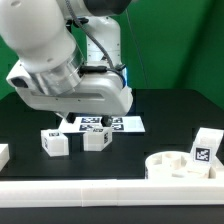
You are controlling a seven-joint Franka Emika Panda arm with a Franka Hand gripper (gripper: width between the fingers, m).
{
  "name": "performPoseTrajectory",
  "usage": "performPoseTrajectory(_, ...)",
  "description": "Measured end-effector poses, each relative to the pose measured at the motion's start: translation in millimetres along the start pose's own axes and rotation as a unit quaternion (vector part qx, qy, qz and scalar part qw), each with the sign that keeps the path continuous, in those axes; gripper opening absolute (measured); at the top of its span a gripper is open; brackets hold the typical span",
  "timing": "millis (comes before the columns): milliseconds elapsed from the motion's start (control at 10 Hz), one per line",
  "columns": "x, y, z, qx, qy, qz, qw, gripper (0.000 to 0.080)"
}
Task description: Assemble stool
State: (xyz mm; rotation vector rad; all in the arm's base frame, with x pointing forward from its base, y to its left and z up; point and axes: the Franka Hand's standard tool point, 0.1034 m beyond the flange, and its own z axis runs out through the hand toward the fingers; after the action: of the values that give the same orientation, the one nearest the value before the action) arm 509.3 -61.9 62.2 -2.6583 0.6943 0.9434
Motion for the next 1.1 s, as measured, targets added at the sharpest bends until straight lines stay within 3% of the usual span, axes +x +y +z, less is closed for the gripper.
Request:
performPoseTrajectory(200,4.6,-1.1,2.3,-0.005,0.000,-0.006,1.000,0.0649)
performPoseTrajectory(400,1.9,-4.1,16.9,-0.016,0.000,-0.054,0.998,0.0649)
performPoseTrajectory(900,2.2,-3.1,19.8,-0.016,-0.005,-0.060,0.998,0.0649)
performPoseTrajectory(1000,-6.3,2.2,25.7,-0.017,-0.046,-0.051,0.997,0.0649)
performPoseTrajectory(1100,-4.5,5.2,29.7,-0.018,-0.070,-0.049,0.996,0.0649)
